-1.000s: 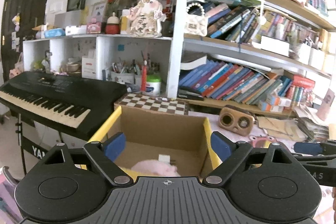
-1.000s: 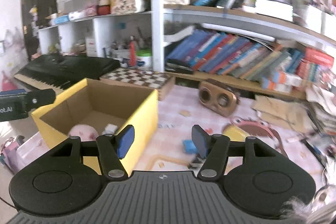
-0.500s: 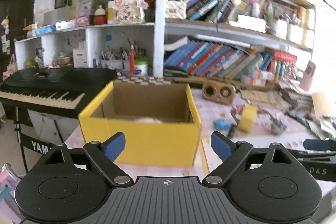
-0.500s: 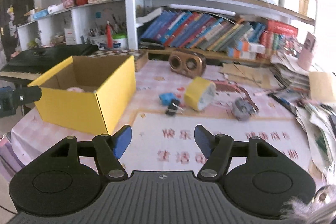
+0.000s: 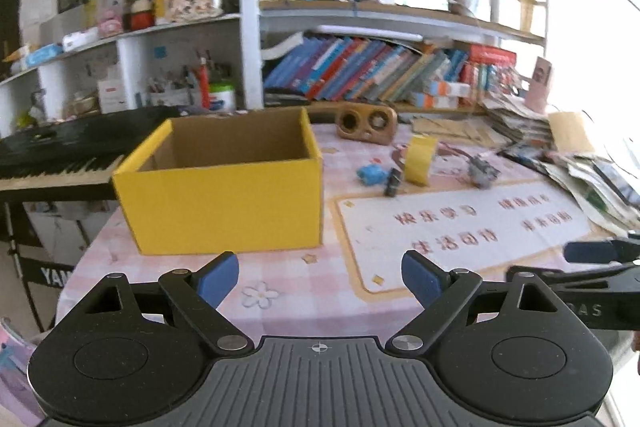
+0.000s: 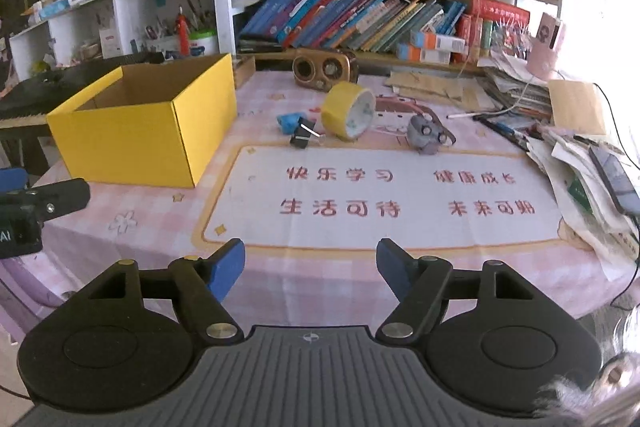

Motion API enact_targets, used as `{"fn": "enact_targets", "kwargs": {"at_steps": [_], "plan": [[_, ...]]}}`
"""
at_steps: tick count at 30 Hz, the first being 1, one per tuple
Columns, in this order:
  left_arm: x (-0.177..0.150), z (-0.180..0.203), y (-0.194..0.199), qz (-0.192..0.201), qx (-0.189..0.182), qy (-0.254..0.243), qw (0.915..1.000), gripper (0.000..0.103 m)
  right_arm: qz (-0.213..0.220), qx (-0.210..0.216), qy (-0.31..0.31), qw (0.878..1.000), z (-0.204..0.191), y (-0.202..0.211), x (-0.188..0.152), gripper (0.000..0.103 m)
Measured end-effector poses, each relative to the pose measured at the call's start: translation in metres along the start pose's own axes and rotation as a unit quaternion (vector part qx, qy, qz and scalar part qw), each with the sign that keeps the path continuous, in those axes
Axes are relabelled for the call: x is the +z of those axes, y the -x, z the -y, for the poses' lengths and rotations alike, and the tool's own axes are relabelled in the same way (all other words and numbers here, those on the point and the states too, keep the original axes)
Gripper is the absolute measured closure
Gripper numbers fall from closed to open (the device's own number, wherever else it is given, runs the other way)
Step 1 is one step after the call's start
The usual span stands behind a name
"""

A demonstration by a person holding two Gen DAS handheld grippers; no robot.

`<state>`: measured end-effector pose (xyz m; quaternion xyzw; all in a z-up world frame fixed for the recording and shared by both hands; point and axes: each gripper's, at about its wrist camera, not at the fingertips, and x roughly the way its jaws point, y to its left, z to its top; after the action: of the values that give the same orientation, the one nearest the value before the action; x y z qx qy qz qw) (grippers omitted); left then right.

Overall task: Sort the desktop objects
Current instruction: 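Lift both open tools out of the yellow box and withdraw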

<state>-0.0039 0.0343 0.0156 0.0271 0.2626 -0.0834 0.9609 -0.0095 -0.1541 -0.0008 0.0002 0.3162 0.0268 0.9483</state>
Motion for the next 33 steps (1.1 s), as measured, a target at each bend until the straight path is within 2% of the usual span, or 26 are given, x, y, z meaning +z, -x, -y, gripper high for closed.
{"fn": "enact_targets", "kwargs": {"at_steps": [6,12,33], "plan": [[-0.004,0.01,-0.007,-0.024,-0.021,-0.011,0.9994,0.012,-0.01,0.002,0.006,1.0,-0.002,0.002,-0.006,0.027],[-0.002,0.017,-0.014,-0.03,-0.039,-0.008,0.9988,0.012,-0.017,-0.002,0.006,1.0,0.004,0.002,-0.006,0.024],[0.011,0.061,-0.052,-0.055,-0.077,-0.034,0.9949,0.012,-0.039,-0.031,-0.018,0.999,0.05,-0.014,0.0,0.02]]}}
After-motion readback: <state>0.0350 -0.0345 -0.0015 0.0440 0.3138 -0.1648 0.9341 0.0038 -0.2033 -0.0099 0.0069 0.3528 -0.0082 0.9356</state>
